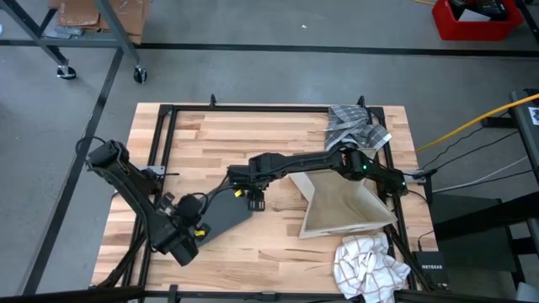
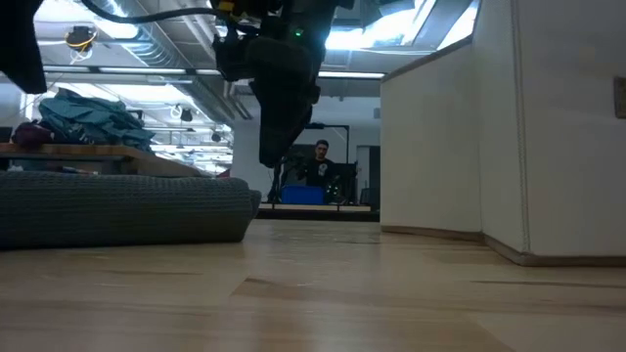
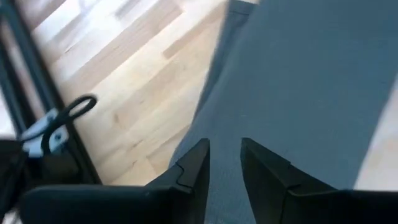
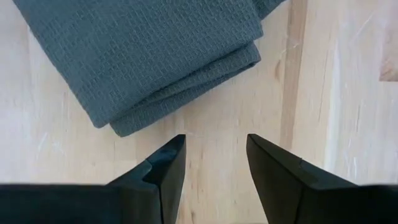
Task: Fold towel
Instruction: Fold the gray towel
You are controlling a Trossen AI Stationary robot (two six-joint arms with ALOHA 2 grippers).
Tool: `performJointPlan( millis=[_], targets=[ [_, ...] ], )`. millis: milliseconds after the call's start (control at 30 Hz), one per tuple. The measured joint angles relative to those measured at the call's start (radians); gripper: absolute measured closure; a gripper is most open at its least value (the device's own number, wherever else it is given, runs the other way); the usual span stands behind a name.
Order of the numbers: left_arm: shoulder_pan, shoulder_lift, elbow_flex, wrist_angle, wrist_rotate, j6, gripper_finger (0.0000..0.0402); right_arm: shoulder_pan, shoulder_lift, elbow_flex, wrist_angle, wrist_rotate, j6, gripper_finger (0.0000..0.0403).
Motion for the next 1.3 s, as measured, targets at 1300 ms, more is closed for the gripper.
performJointPlan(
  millis=[1300],
  targets=[
    [0.372, -0.233, -0.300, 0.579, 0.383, 1.279, 0.0401, 0.150, -0.534, 0.108, -0.243, 0.201, 0.245, 0.0230]
  ],
)
